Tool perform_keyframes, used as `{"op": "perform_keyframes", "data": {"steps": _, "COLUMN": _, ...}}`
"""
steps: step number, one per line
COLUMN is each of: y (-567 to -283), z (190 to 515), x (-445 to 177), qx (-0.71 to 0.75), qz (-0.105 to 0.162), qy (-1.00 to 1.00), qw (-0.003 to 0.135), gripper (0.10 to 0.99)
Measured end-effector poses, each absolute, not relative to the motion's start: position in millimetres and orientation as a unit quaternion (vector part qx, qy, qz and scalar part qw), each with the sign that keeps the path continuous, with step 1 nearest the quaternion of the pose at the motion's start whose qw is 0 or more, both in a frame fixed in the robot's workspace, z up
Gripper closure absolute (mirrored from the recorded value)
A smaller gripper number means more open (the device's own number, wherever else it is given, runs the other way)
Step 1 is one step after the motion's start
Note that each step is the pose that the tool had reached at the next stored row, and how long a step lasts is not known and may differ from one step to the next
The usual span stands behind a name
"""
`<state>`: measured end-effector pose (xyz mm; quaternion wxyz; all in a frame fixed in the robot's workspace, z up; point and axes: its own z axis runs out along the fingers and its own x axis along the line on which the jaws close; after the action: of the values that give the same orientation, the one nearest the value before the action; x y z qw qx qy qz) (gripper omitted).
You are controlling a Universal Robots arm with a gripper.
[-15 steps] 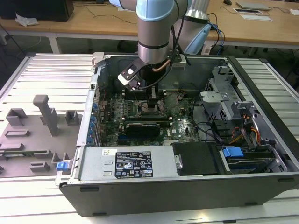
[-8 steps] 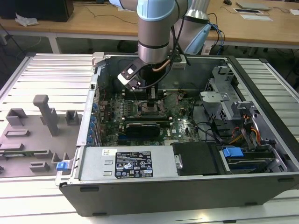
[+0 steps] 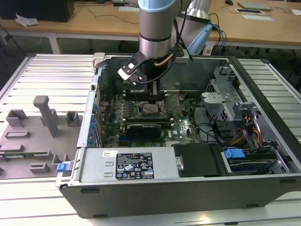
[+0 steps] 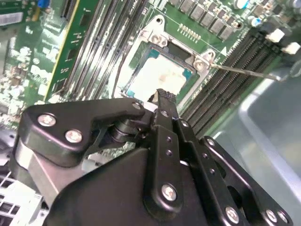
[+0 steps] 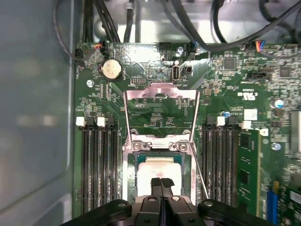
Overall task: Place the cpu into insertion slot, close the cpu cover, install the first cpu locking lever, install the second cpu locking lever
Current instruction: 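Place the cpu into insertion slot, then close the cpu cover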
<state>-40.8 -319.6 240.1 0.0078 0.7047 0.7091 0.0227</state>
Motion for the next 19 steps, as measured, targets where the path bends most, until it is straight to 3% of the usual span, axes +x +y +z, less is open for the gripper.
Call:
{"op": "perform_keyframes", "data": {"steps": 4, "y": -319.6, "z": 253.1, "x": -40.9, "qx": 0.705, "qz": 0.023, "qy": 0.709, "qw": 0.008, "gripper": 0.980}}
{"op": "perform_keyframes", "data": {"steps": 19, "y": -319.6, "z": 253.8, "x": -40.9, "qx": 0.705, "qz": 0.023, "qy": 0.709, "qw": 0.008, "gripper": 0.980}}
